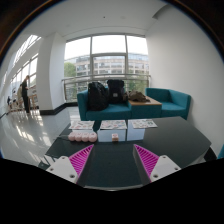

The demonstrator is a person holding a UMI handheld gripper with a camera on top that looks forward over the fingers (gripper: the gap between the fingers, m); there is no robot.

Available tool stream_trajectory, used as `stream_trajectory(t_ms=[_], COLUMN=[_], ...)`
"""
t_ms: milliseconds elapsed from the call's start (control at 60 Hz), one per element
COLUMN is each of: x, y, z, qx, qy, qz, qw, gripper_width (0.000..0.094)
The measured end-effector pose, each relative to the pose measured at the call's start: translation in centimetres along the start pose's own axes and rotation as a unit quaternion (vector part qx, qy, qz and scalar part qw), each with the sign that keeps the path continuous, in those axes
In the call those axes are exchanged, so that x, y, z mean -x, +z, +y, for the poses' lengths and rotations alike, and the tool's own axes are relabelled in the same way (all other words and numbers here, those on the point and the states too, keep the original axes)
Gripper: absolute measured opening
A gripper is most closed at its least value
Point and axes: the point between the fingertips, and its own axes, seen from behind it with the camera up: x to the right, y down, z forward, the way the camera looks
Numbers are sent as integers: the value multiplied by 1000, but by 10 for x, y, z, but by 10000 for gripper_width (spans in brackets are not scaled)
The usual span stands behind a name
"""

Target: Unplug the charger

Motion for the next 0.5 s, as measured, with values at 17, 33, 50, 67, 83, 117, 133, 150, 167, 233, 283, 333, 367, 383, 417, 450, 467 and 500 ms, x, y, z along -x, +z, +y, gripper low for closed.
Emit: stream_trajectory(t_ms=[17,33,50,67,83,117,133,150,167,233,283,333,367,383,417,450,467,500], x=[0,-1,-1,-1,-1,-2,-3,-3,-3,-3,-2,-2,-2,-2,-3,-3,-4,-4], y=[-2,-4,-7,-4,-5,-9,-10,-11,-12,-15,-18,-20,-22,-20,-20,-20,-20,-19], z=[-1,-2,-2,-1,-1,-1,-1,-1,-1,3,3,3,2,6,5,5,5,4], qx=[-2,-3,-4,-5,-5,-6,-6,-7,-7,-6,-4,-1,-1,-2,-4,-5,-5,-7], qy=[0,-1,-2,-3,-3,-3,-3,-4,-5,-7,-6,-4,-4,-4,-5,-4,-3,-4], qz=[0,1,0,0,0,0,0,0,0,-2,-3,-4,-3,-3,-2,0,0,0], qw=[1000,1000,1000,1000,1000,1000,1000,1000,1000,1000,1000,1000,1000,1000,1000,1000,1000,1000], gripper_width=[770,772,772,772,772,772,772,772,771,770,769,771,770,771,771,771,770,769])
